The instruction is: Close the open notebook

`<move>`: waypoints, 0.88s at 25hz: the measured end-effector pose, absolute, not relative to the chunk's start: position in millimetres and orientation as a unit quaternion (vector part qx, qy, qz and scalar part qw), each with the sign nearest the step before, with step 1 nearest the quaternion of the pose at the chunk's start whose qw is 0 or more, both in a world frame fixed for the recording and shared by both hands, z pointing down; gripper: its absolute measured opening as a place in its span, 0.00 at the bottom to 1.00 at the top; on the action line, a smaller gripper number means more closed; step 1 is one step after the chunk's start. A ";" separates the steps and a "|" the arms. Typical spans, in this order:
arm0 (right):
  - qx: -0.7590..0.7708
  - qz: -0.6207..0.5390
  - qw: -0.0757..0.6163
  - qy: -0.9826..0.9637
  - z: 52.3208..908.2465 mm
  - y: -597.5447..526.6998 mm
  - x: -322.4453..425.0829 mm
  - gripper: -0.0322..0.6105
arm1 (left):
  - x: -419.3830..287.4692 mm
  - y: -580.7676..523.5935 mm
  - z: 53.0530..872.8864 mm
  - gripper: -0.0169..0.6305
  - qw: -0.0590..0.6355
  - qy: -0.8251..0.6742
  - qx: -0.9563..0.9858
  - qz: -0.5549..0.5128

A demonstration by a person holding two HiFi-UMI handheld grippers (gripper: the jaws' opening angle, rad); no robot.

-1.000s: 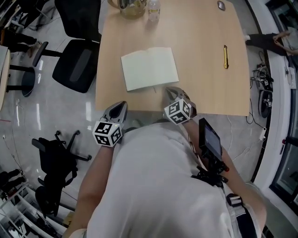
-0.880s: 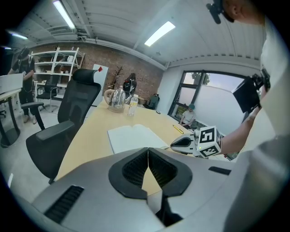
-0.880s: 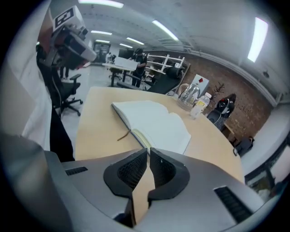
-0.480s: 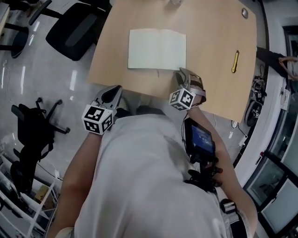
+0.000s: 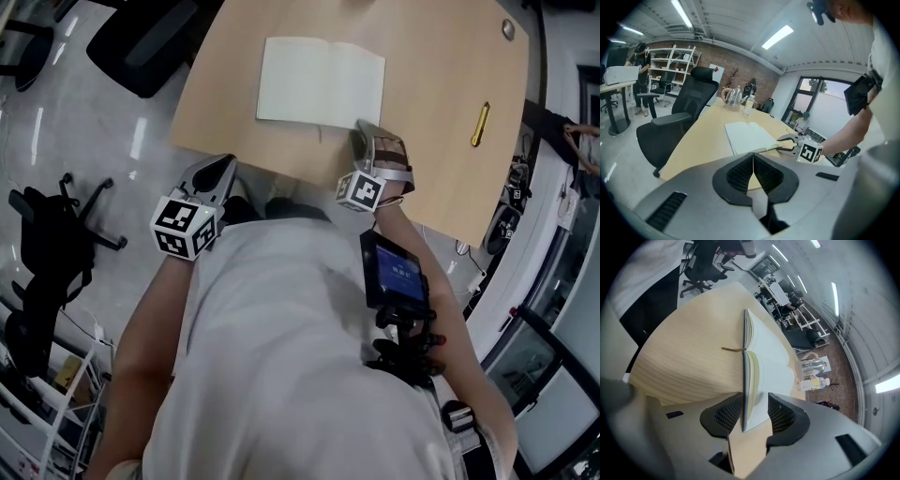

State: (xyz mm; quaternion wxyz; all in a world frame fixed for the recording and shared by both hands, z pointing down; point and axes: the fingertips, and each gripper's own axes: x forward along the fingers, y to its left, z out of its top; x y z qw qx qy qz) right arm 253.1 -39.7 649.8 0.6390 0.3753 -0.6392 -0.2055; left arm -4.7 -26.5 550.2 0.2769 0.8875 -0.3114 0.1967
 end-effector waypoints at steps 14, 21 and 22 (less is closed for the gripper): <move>0.373 -0.235 0.642 -0.627 661.8 -37.4 256.1 0.13 | -7.1 -27.8 551.5 0.04 0.280 -0.321 0.883 0.199; 0.354 -0.244 0.647 -0.630 654.6 -38.4 254.6 0.11 | -10.3 -20.9 556.0 0.04 0.283 -0.324 0.880 0.203; 0.348 -0.250 0.650 -0.628 651.6 -38.8 254.0 0.11 | -10.4 -19.8 556.4 0.04 0.284 -0.324 0.879 0.202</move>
